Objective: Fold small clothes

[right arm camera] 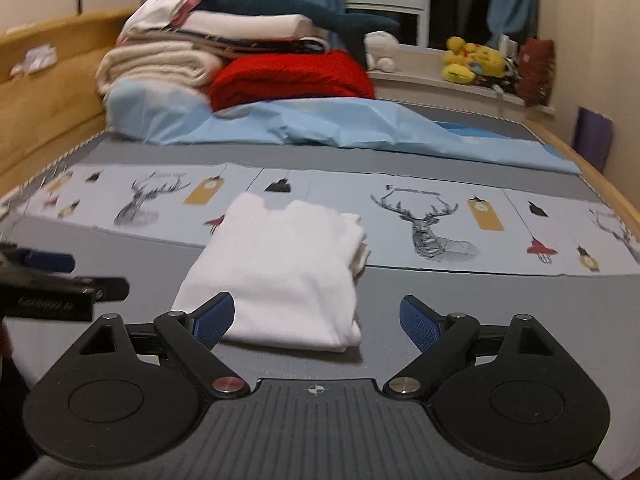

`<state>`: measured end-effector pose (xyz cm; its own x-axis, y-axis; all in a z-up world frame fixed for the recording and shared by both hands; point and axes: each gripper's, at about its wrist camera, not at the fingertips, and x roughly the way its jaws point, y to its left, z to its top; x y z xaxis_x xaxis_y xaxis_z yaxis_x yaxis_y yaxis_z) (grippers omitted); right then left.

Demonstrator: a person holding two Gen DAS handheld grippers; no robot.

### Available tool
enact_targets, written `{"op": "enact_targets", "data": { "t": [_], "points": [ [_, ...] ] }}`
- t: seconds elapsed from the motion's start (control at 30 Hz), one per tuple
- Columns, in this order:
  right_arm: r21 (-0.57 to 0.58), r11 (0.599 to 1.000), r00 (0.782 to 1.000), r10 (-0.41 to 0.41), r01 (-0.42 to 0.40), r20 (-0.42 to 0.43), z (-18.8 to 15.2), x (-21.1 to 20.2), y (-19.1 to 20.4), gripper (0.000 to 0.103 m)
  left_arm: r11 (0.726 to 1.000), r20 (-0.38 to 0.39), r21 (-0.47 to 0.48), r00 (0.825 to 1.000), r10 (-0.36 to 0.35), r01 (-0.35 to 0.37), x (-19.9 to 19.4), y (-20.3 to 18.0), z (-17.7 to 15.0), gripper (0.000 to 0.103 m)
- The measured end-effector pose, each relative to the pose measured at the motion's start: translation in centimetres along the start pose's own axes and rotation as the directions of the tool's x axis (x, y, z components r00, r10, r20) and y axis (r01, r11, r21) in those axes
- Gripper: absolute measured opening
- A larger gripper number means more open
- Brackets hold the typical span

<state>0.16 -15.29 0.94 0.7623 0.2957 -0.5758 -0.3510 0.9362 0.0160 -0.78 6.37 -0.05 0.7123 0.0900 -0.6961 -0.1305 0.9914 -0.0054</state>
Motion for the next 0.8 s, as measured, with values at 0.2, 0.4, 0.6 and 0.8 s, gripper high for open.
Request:
{"op": "enact_targets", "data": {
  "t": [0.2, 0.4, 0.6, 0.8],
  "points": [
    [0.017, 1.0, 1.0, -0.015, 0.016, -0.023, 0.2, 0.6, 0.6, 0.09, 0.999, -0.027, -0.032, 0.999, -0.032, 0.031, 0.3, 0.7, 0.0, 0.088],
    [0.03, 1.0, 0.999, -0.002, 0.003, -0.034, 0.4, 1.3, 1.1, 0.091, 0.998, -0.033, -0.048, 0.999, -0.031, 0.03, 0.5, 0.7, -0.1, 0.088],
    [0.038, 0.999, 0.999, 0.004, -0.003, -0.04, 0.5, 1.7, 1.4, 0.091, 0.998, -0.04, -0.049, 0.999, -0.029, 0.027, 0.6, 0.6, 0.0, 0.088],
    [0.065, 0.998, 0.999, 0.013, -0.01, -0.037, 0.6, 1.6, 0.9, 0.091, 0.999, -0.044, -0.043, 0.999, -0.029, 0.027, 0.7, 0.5, 0.0, 0.088]
  ]
}}
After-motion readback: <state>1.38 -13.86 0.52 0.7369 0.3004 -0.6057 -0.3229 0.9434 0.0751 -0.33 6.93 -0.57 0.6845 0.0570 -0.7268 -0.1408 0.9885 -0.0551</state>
